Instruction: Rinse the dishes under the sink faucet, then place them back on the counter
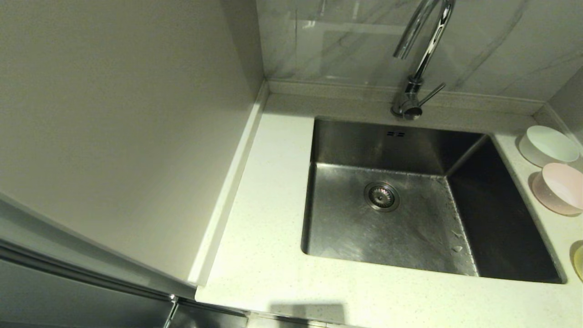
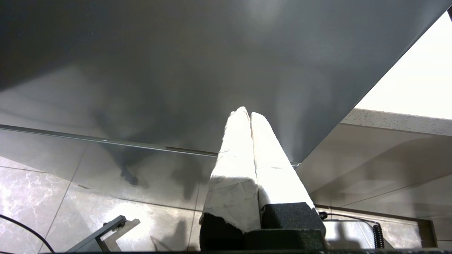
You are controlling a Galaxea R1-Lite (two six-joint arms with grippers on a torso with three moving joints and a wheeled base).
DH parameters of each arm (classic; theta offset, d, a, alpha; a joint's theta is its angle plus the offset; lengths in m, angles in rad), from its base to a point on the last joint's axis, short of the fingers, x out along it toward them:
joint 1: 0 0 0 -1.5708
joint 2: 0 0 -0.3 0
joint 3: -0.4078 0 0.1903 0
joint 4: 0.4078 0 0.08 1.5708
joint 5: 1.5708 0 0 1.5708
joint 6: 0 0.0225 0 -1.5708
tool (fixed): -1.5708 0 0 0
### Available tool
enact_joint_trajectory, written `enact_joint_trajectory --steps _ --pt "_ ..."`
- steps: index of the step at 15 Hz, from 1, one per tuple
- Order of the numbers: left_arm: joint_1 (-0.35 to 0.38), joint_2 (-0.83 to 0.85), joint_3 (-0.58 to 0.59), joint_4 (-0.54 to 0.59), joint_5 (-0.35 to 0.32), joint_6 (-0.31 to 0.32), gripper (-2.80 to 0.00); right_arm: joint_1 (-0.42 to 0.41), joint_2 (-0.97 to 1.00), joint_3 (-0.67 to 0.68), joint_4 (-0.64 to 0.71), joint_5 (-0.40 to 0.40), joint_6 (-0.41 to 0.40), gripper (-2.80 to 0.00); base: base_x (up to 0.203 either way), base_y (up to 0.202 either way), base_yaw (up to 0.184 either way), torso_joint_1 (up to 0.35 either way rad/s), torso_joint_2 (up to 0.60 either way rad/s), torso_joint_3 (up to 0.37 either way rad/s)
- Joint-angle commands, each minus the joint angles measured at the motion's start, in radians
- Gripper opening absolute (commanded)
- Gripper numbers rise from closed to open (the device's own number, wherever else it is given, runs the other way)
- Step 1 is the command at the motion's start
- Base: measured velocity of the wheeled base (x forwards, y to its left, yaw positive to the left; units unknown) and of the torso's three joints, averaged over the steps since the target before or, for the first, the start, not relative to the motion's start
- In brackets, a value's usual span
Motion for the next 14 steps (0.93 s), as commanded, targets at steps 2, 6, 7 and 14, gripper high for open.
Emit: enact_joint_trajectory --steps 2,6,7,14 --pt "0.000 -0.002 0.000 -0.001 0.000 -0.001 -2.80 0.000 0.001 0.000 -0.001 0.000 0.000 -2.80 0.000 0.000 0.000 0.000 0.00 0.000" --pt "0.000 -0.002 0.000 -0.001 0.000 -0.001 -2.80 0.000 0.000 0.000 -0.001 -0.005 0.013 -2.80 0.000 0.000 0.000 0.000 0.00 0.000" --pt "0.000 -0.002 0.000 -0.001 0.000 -0.001 -2.80 0.000 0.000 0.000 -0.001 -0.004 0.013 -2.80 0.000 0.000 0.000 0.000 0.00 0.000" --pt "0.000 -0.002 0.000 -0.001 0.000 -0.001 -2.80 0.000 0.000 0.000 -0.001 0.000 0.008 -2.80 0.000 0.000 0.000 0.000 0.00 0.000"
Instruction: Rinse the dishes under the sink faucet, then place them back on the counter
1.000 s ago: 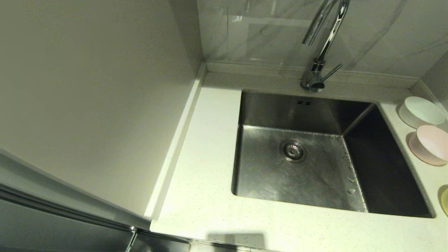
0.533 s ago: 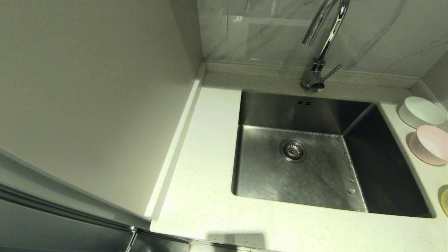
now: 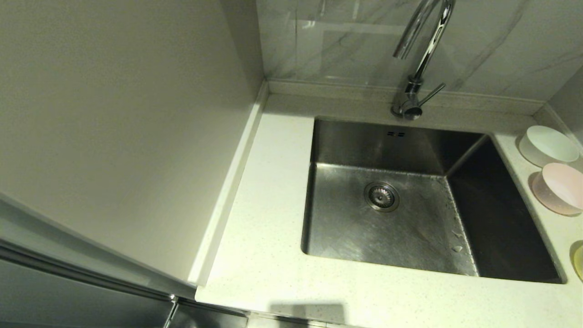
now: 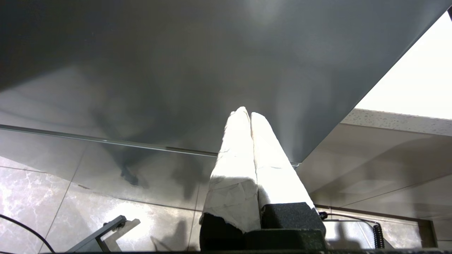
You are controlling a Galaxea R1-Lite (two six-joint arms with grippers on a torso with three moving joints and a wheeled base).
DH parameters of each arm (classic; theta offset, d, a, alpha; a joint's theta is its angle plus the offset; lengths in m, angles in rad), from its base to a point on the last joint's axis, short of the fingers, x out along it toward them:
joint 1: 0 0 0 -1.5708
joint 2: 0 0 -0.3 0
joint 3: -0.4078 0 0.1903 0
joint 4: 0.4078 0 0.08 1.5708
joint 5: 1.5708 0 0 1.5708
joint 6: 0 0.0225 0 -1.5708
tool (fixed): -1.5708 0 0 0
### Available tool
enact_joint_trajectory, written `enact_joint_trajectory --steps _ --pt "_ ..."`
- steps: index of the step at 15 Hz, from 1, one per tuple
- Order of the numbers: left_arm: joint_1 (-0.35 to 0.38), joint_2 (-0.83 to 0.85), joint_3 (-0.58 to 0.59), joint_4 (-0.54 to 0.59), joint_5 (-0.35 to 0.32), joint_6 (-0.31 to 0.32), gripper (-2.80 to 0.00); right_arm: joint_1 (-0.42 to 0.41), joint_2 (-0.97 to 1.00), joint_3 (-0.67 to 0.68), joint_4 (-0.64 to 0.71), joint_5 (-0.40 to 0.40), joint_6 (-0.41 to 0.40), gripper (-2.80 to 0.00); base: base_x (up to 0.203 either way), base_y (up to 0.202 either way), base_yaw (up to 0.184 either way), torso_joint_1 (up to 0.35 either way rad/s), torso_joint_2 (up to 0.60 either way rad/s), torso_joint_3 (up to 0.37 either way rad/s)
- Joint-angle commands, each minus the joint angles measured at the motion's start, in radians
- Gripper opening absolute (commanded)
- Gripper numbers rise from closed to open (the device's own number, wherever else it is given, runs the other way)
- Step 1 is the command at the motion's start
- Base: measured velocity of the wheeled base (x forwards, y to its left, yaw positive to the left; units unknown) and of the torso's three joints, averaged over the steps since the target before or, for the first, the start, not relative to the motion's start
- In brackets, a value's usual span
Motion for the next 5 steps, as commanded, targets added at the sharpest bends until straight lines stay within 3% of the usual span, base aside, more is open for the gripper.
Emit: enact_joint_trajectory --steps 1,5 --pt "0.000 -0.002 0.000 -0.001 0.001 -0.001 -2.80 0.000 0.000 -0.002 0.002 0.000 -0.001 -2.80 0.000 0.000 0.000 0.000 0.00 0.000" --pt "0.000 -0.002 0.000 -0.001 0.001 -0.001 -2.80 0.000 0.000 0.000 0.000 -0.002 0.005 -2.80 0.000 0.000 0.000 0.000 0.00 0.000"
